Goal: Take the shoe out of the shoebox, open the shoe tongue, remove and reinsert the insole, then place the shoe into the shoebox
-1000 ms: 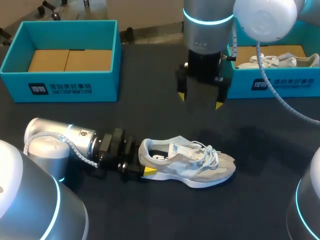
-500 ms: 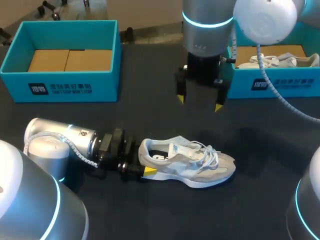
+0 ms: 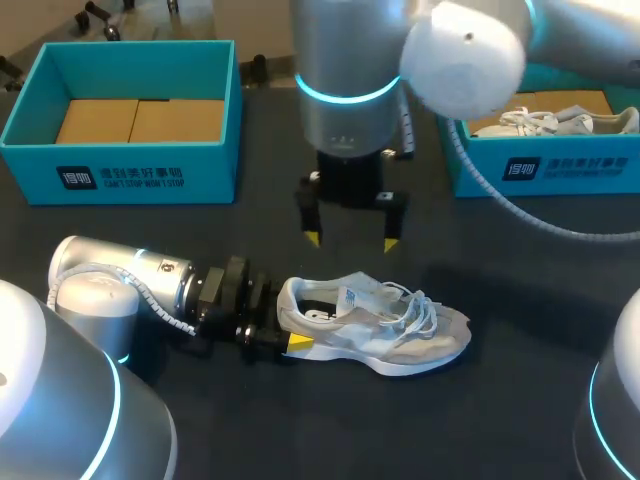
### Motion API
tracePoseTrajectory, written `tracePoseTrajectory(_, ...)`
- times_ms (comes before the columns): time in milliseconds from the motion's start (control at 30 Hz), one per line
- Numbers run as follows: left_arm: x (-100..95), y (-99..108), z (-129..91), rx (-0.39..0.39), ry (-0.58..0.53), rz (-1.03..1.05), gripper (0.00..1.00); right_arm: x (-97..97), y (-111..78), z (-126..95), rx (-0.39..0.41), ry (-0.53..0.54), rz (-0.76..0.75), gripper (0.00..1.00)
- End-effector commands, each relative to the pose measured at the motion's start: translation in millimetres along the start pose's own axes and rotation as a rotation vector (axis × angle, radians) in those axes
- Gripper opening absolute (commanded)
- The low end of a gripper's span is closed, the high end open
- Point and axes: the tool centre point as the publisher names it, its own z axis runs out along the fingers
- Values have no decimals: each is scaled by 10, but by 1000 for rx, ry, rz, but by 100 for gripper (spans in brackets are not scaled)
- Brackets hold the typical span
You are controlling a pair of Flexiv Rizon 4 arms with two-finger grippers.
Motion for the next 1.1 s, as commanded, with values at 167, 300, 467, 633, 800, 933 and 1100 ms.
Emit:
tracePoseTrajectory(167,-5,13,-4,-1,-1,0,0,479,-259,128,-45,-197,212,100)
tracePoseTrajectory(300,-5,13,-4,-1,-1,0,0,422,-292,173,-48,-236,257,100)
tracePoseTrajectory(467,-5,13,-4,-1,-1,0,0,374,-302,247,-49,-274,291,100)
tracePoseTrajectory(633,-5,13,-4,-1,-1,0,0,300,-336,300,-58,-280,323,100)
tracePoseTrajectory(800,-5,13,-4,-1,-1,0,0,188,-391,339,-83,-294,399,100)
tracePoseTrajectory(933,-5,13,-4,-1,-1,0,0,143,-430,365,-120,-312,430,100)
tracePoseTrajectory(1100,-5,13,-4,-1,-1,0,0,100,-443,449,-156,-308,447,100)
